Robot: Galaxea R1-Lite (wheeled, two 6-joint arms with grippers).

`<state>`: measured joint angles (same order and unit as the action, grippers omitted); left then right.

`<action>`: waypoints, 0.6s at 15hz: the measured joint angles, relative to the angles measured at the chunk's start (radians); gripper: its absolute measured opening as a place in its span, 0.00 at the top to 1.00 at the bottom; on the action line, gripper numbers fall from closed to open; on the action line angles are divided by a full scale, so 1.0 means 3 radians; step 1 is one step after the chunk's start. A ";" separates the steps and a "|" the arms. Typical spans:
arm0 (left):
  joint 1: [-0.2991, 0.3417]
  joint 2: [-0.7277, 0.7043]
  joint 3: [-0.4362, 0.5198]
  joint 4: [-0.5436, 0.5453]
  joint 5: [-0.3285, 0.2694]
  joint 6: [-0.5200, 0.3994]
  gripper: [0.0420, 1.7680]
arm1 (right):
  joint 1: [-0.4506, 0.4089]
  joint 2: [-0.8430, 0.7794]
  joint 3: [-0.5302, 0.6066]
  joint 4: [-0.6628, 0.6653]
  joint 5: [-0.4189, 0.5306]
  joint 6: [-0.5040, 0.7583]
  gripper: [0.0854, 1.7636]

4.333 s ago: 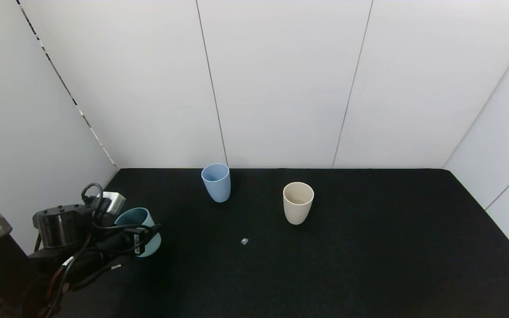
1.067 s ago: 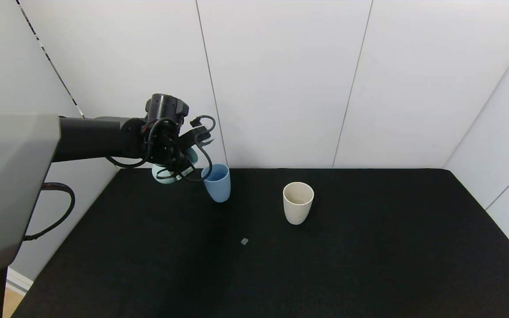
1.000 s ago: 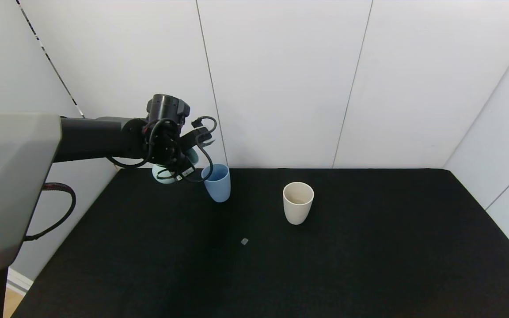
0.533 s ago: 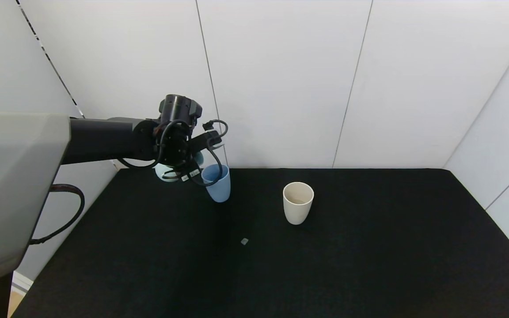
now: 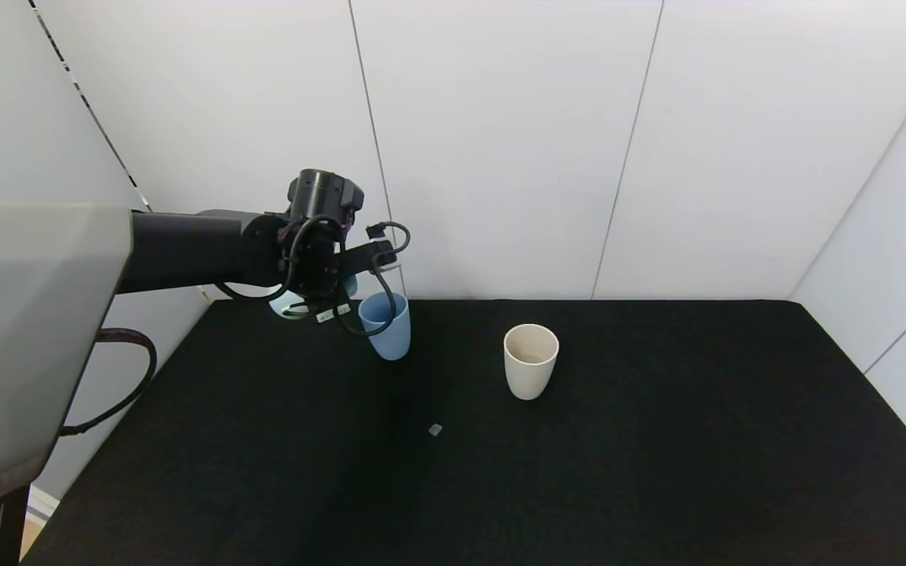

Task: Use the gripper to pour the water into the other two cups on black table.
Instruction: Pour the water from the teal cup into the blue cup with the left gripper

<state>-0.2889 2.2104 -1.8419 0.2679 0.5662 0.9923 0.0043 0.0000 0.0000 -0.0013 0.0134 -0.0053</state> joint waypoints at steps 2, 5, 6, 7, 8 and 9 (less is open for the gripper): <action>-0.0015 0.0023 -0.0066 0.0001 0.0038 0.0079 0.33 | 0.0000 0.0000 0.0000 0.0000 0.0000 0.0000 0.03; -0.0034 0.0065 -0.0156 0.0001 0.0077 0.0213 0.33 | 0.0000 0.0000 0.0000 0.0000 -0.0001 0.0000 0.03; -0.0052 0.0076 -0.0167 0.0000 0.0112 0.0238 0.33 | 0.0000 0.0000 0.0000 0.0000 -0.0001 0.0001 0.03; -0.0067 0.0087 -0.0174 0.0001 0.0149 0.0267 0.33 | 0.0001 0.0000 0.0000 0.0000 -0.0001 0.0001 0.03; -0.0077 0.0098 -0.0177 0.0003 0.0167 0.0315 0.33 | 0.0001 0.0000 0.0000 0.0000 -0.0001 0.0001 0.03; -0.0087 0.0104 -0.0179 0.0001 0.0182 0.0342 0.33 | 0.0000 0.0000 0.0000 0.0000 -0.0002 0.0002 0.03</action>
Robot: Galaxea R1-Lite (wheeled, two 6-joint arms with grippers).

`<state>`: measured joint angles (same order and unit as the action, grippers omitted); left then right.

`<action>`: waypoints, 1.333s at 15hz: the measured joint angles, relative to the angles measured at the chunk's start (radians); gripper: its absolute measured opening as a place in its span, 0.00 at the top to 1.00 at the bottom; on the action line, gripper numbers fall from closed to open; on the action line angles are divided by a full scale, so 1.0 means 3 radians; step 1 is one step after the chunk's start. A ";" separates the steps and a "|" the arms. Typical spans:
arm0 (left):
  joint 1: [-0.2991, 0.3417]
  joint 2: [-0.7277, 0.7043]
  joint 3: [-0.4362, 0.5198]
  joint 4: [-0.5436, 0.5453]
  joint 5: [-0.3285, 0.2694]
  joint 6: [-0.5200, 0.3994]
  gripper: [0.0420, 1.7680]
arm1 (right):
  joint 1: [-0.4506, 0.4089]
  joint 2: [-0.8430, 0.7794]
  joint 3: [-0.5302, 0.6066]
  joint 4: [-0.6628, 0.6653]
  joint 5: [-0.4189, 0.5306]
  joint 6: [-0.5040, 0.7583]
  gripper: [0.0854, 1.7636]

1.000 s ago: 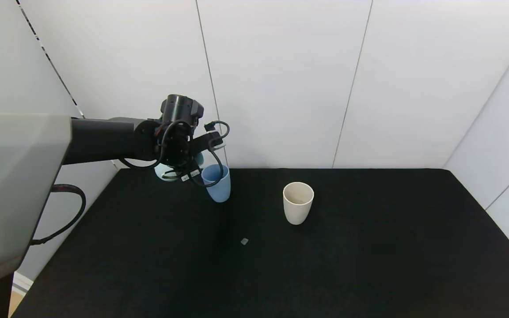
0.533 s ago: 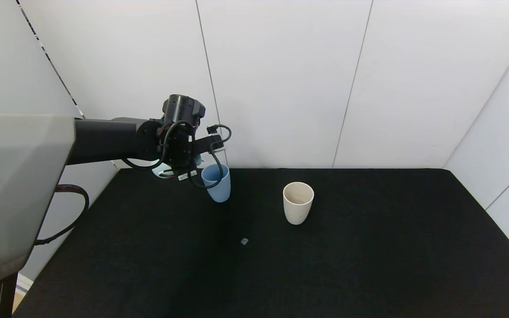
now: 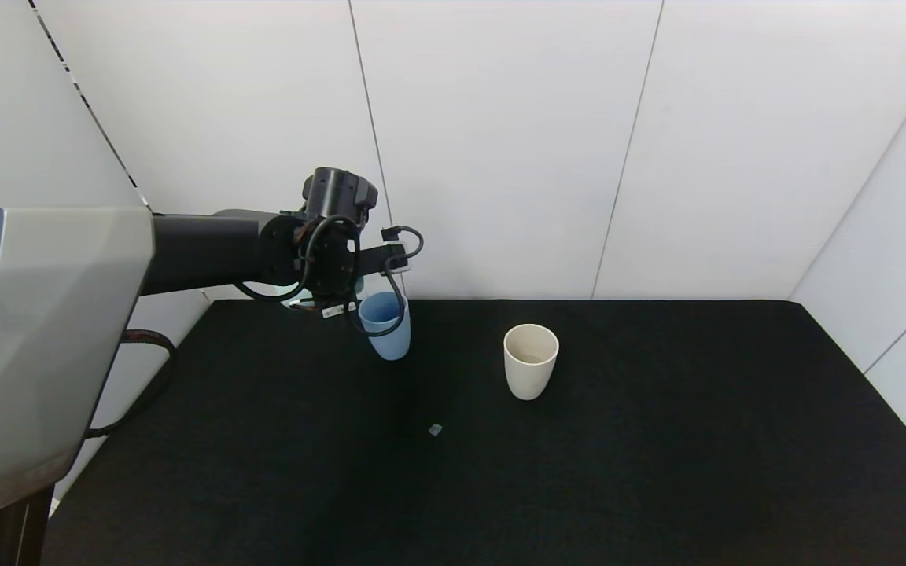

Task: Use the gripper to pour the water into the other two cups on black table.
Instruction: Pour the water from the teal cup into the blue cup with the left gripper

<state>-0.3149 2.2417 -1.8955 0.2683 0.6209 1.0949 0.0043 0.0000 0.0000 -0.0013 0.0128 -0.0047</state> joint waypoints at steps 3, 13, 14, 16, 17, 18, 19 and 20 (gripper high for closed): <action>-0.0039 0.0009 -0.0001 0.0000 0.0077 0.0057 0.33 | 0.0000 0.0000 0.0000 -0.0001 0.0002 -0.0001 0.03; -0.0045 -0.0018 0.0001 0.0005 0.0161 0.0168 0.33 | 0.0000 0.0000 0.0000 0.0000 0.0002 -0.0004 0.03; -0.0045 -0.0018 0.0006 0.0005 0.0166 0.0170 0.33 | 0.0000 0.0000 0.0000 0.0000 0.0002 -0.0004 0.03; -0.0047 -0.0019 0.0007 0.0001 0.0165 0.0172 0.33 | 0.0000 0.0000 0.0000 0.0000 0.0002 -0.0002 0.03; -0.0048 -0.0019 0.0009 0.0004 0.0166 0.0177 0.33 | 0.0000 0.0000 0.0000 0.0000 0.0001 -0.0001 0.03; -0.0048 -0.0019 0.0009 0.0006 0.0166 0.0178 0.33 | 0.0000 0.0000 0.0000 0.0000 0.0001 -0.0002 0.03; -0.0050 -0.0021 0.0010 0.0005 0.0166 0.0178 0.33 | 0.0000 0.0000 0.0000 0.0000 0.0002 -0.0004 0.03; -0.0050 -0.0021 0.0010 0.0004 0.0166 0.0178 0.33 | 0.0000 0.0000 0.0000 0.0000 0.0002 -0.0002 0.03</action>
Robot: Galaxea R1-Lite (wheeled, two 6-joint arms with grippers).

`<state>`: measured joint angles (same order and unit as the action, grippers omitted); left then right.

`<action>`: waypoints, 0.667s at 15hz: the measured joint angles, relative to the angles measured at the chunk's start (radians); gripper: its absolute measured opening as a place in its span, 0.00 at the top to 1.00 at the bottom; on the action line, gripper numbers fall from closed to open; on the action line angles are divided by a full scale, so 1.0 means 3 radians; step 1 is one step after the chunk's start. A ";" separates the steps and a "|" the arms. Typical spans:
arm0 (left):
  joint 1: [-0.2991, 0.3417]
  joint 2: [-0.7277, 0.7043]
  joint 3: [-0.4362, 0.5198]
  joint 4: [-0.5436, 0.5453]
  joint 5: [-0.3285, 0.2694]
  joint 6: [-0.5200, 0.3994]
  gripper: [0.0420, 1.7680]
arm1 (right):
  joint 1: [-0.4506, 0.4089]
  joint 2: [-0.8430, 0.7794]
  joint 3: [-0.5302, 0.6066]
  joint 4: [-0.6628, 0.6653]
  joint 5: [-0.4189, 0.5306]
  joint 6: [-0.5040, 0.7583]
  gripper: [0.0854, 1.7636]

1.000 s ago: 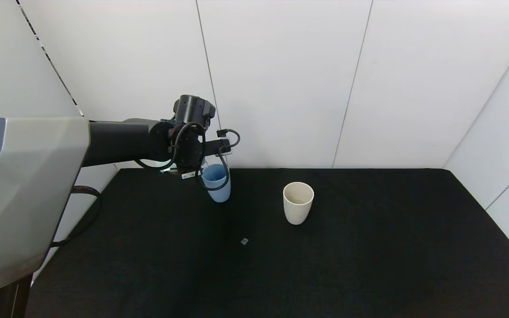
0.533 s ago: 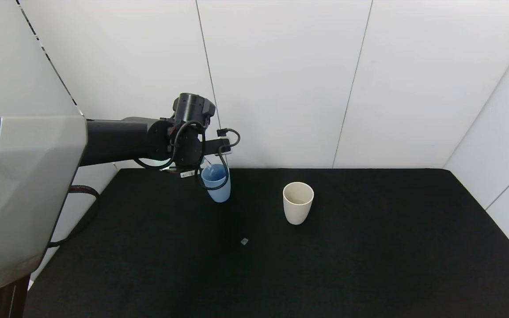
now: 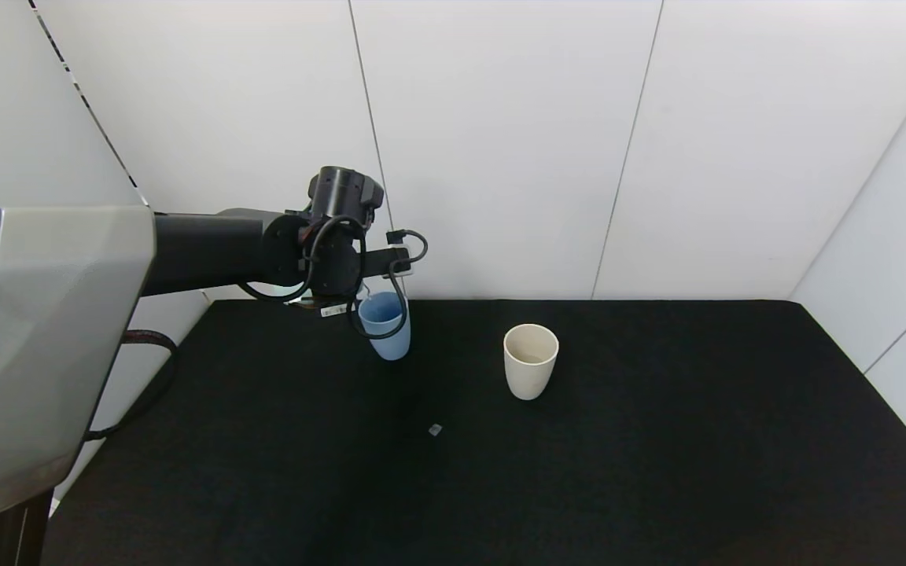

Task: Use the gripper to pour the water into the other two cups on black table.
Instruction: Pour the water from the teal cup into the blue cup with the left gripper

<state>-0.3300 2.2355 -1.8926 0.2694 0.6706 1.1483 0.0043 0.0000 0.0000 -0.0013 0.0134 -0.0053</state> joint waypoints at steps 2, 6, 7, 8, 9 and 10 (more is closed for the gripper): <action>0.0000 -0.0001 0.0004 -0.0004 -0.0002 -0.0004 0.33 | 0.0000 0.0000 0.0000 0.0000 -0.0001 0.0001 0.03; 0.0009 -0.0023 0.0048 -0.0024 -0.0044 -0.0104 0.33 | 0.0000 0.0000 0.0000 0.0000 0.0000 0.0000 0.03; 0.0013 -0.0037 0.0072 -0.0021 -0.0056 -0.0201 0.33 | 0.0000 0.0000 0.0000 0.0000 -0.0001 0.0001 0.03; 0.0019 -0.0053 0.0095 -0.0016 -0.0074 -0.0319 0.33 | 0.0000 0.0000 0.0000 0.0000 0.0000 0.0000 0.03; 0.0028 -0.0071 0.0128 -0.0014 -0.0130 -0.0475 0.33 | 0.0000 0.0000 0.0000 0.0000 0.0000 0.0000 0.03; 0.0039 -0.0098 0.0162 -0.0006 -0.0213 -0.0618 0.33 | 0.0000 0.0000 0.0000 0.0000 -0.0001 0.0000 0.03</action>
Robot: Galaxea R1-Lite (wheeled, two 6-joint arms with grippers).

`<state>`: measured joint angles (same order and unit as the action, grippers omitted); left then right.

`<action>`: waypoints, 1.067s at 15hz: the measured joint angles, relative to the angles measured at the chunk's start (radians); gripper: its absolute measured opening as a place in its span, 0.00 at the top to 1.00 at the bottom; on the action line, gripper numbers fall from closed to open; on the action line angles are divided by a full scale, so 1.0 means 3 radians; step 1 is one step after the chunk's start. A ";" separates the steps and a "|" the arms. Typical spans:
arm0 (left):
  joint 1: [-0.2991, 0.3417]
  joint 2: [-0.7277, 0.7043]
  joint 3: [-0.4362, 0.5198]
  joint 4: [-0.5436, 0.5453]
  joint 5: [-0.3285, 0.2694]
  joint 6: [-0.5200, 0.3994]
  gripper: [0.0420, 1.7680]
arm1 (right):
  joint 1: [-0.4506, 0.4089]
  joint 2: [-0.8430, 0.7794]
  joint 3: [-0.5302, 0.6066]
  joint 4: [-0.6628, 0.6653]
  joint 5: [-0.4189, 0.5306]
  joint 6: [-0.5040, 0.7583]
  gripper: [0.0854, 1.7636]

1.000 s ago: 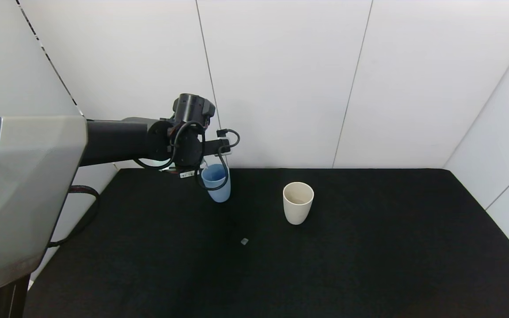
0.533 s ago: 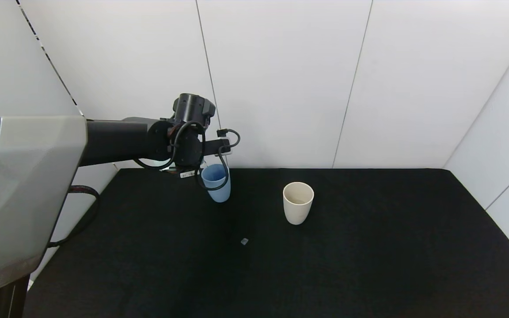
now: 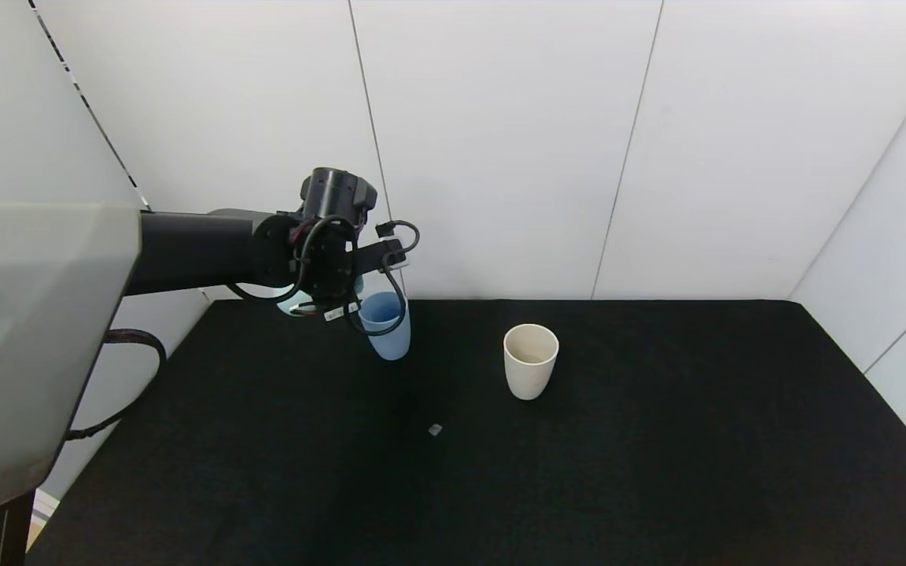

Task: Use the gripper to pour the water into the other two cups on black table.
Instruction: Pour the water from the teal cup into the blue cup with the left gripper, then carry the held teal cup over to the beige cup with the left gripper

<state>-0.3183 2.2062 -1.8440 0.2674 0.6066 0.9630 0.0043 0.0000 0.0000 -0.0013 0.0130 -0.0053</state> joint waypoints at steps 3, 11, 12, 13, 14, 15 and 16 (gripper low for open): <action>0.0059 -0.0123 0.0094 0.0004 -0.0241 -0.0295 0.33 | 0.0000 0.0000 0.0000 0.0000 0.0000 0.0002 0.03; -0.0081 -0.0604 0.0299 0.0111 -0.1077 -0.1230 0.33 | 0.0000 0.0000 0.0000 0.0000 0.0001 0.0002 0.03; -0.0151 -0.0637 0.0307 0.0109 -0.1115 -0.1329 0.33 | 0.0000 0.0000 0.0000 0.0000 0.0001 0.0002 0.03; -0.0228 -0.0657 0.0309 0.0106 -0.1143 -0.1406 0.33 | 0.0000 0.0000 0.0000 0.0000 0.0001 0.0001 0.03; -0.0301 -0.0665 0.0302 0.0097 -0.1161 -0.1448 0.33 | 0.0000 0.0000 0.0000 0.0000 0.0001 0.0000 0.03; -0.0369 -0.0662 0.0289 0.0078 -0.1167 -0.1472 0.33 | 0.0000 0.0000 0.0000 0.0000 0.0000 0.0001 0.03; -0.0435 -0.0656 0.0278 0.0078 -0.1170 -0.1491 0.33 | 0.0000 0.0000 0.0000 0.0000 0.0001 0.0000 0.03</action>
<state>-0.4487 2.0094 -1.7606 0.2909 0.2557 0.5155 0.0043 0.0000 0.0000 -0.0013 0.0134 -0.0053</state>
